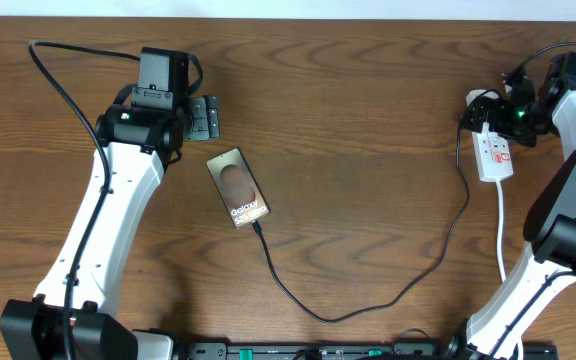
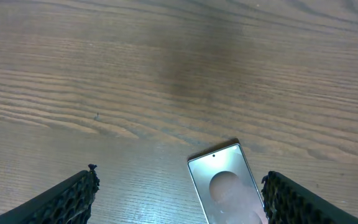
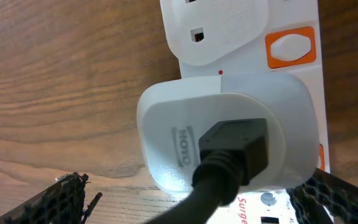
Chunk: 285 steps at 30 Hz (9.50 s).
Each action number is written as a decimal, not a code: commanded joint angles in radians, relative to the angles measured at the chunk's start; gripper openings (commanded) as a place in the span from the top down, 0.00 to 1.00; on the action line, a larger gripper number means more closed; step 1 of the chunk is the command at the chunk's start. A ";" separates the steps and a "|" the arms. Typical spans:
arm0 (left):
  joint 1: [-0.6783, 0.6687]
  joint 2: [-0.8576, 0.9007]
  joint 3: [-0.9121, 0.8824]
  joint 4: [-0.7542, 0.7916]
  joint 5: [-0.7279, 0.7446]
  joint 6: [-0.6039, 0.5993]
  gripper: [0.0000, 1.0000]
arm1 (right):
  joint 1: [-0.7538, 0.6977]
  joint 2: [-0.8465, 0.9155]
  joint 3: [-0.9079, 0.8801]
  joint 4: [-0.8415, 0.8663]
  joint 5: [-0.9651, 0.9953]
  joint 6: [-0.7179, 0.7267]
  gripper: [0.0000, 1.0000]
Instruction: Plug charger to phone and switch on socket
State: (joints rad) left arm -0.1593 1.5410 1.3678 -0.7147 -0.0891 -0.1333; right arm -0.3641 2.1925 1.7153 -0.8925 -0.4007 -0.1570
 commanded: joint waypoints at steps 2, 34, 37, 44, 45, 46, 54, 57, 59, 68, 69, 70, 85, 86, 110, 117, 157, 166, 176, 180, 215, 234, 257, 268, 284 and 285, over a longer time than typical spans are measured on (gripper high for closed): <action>0.001 -0.002 0.010 -0.003 -0.021 0.005 0.14 | 0.009 0.039 -0.047 -0.050 -0.052 0.059 0.01; 0.001 -0.002 0.010 -0.003 -0.021 0.005 0.14 | -0.094 -0.488 0.039 -0.252 0.096 0.167 0.01; 0.001 -0.002 0.010 -0.003 -0.021 0.005 0.13 | -0.093 -0.541 0.039 -0.252 0.096 0.167 0.01; 0.001 -0.002 0.010 -0.003 -0.021 0.005 0.14 | -0.093 -0.563 0.039 -0.252 0.095 0.167 0.01; 0.001 -0.002 0.010 -0.003 -0.021 0.005 0.14 | -0.093 -0.563 0.039 -0.253 0.096 0.167 0.01; 0.001 -0.002 0.010 -0.003 -0.021 0.005 0.13 | -0.093 -0.563 0.039 -0.253 0.096 0.167 0.01; 0.001 -0.002 0.010 -0.003 -0.021 0.005 0.13 | -0.093 -0.563 0.039 -0.253 0.096 0.167 0.01; 0.001 -0.002 0.010 -0.003 -0.021 0.005 0.14 | -0.093 -0.563 0.039 -0.253 0.096 0.167 0.01; 0.001 -0.002 0.010 -0.003 -0.021 0.005 0.14 | -0.093 -0.563 0.039 -0.253 0.096 0.167 0.01; 0.001 -0.002 0.010 -0.003 -0.021 0.005 0.13 | -0.093 -0.563 0.039 -0.253 0.096 0.167 0.01; 0.001 -0.002 0.010 -0.003 -0.021 0.005 0.13 | -0.093 -0.563 0.039 -0.253 0.096 0.167 0.01; 0.001 -0.002 0.010 -0.003 -0.021 0.005 0.14 | -0.093 -0.563 0.039 -0.253 0.096 0.167 0.01; 0.003 -0.009 0.010 -0.029 -0.021 0.006 0.14 | -0.093 -0.563 0.039 -0.253 0.096 0.167 0.01; 0.002 -0.019 0.009 -0.050 -0.021 0.006 0.14 | -0.093 -0.563 0.039 -0.253 0.096 0.167 0.01; 0.043 -1.112 -1.067 1.020 0.014 0.037 0.13 | -0.093 -0.563 0.039 -0.253 0.096 0.167 0.01; 0.145 -1.312 -1.359 1.233 0.252 0.212 0.14 | -0.093 -0.563 0.039 -0.253 0.096 0.167 0.01; 0.197 -1.537 -1.363 0.641 0.080 0.042 0.14 | -0.093 -0.563 0.039 -0.252 0.096 0.167 0.01; 0.197 -1.537 -1.363 0.641 0.080 0.042 0.14 | -0.093 -0.563 0.039 -0.253 0.096 0.167 0.01; 0.197 -1.537 -1.363 0.641 0.080 0.042 0.14 | -0.093 -0.563 0.039 -0.253 0.096 0.167 0.01; 0.180 -1.537 -1.363 0.641 0.080 0.042 0.14 | -0.093 -0.563 0.039 -0.253 0.096 0.167 0.01; 0.089 -1.537 -1.363 0.641 0.080 0.042 0.13 | -0.093 -0.563 0.039 -0.253 0.096 0.167 0.01; 0.089 -1.537 -1.363 0.641 0.080 0.042 0.14 | 0.158 -0.677 -0.183 0.223 0.068 0.155 0.01; 0.089 -1.537 -1.363 0.641 0.080 0.042 0.14 | 0.468 -1.568 -1.625 1.471 0.377 0.065 0.01; 0.089 -1.537 -1.363 0.641 0.080 0.042 0.14 | 0.423 -2.018 -1.710 1.062 0.392 0.006 0.01; 0.089 -1.537 -1.363 0.641 0.080 0.042 0.14 | 0.312 -2.188 -1.710 0.816 0.391 0.040 0.01; 0.089 -1.537 -1.363 0.641 0.080 0.042 0.14 | 0.312 -2.188 -1.710 0.816 0.392 0.040 0.01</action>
State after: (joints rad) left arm -0.0677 0.0101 0.0200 -0.0303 0.0196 -0.0826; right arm -0.0452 0.0151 0.0067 -0.0704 -0.0181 -0.1345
